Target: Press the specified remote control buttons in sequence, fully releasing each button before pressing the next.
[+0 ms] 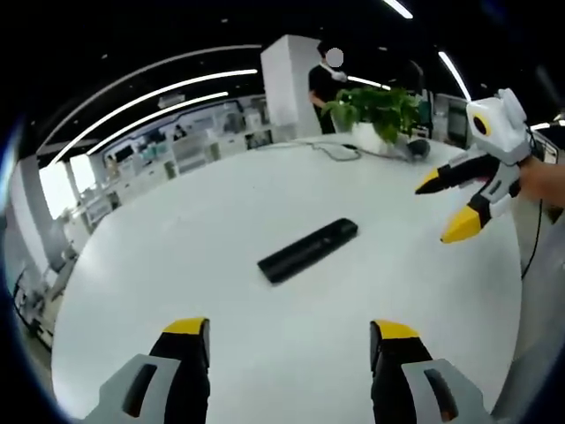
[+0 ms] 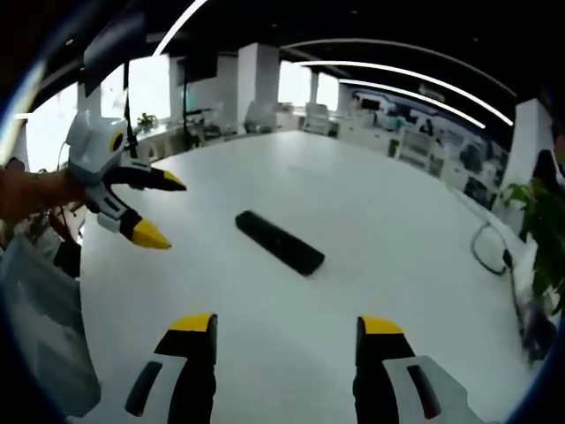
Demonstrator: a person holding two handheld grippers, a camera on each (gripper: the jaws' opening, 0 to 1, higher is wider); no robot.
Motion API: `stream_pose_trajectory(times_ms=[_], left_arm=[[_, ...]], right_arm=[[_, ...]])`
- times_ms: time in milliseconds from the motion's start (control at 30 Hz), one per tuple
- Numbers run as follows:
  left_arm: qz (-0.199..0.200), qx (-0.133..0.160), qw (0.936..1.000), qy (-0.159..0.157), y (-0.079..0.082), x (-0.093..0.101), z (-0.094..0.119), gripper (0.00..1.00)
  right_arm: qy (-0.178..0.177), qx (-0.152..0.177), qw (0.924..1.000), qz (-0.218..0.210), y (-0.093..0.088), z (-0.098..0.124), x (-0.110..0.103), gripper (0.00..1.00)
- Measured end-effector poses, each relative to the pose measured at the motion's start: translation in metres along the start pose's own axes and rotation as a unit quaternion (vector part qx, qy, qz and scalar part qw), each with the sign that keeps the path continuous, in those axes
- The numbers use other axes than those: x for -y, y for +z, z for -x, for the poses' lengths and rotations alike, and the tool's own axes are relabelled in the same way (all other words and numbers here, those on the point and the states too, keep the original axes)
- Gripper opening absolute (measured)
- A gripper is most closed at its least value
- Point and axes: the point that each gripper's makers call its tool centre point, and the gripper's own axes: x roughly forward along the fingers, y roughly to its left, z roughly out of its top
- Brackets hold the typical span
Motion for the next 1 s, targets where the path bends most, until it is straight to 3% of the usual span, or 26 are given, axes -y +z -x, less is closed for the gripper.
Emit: stream_pose_trajectory(times_ms=[533,1000], left_arm=[[-0.012,-0.02,0.9994,-0.025,-0.011,-0.003,-0.017,0.75],[-0.011,-0.005,0.9989,-0.045,0.0,-0.013,-0.027,0.75]], right_arm=[[0.004,-0.013,0.9999,0.007,-0.008,-0.02,0.018,0.61],[0.011,-0.014,0.9996,0.021,-0.006,-0.034,0.03,0.6]])
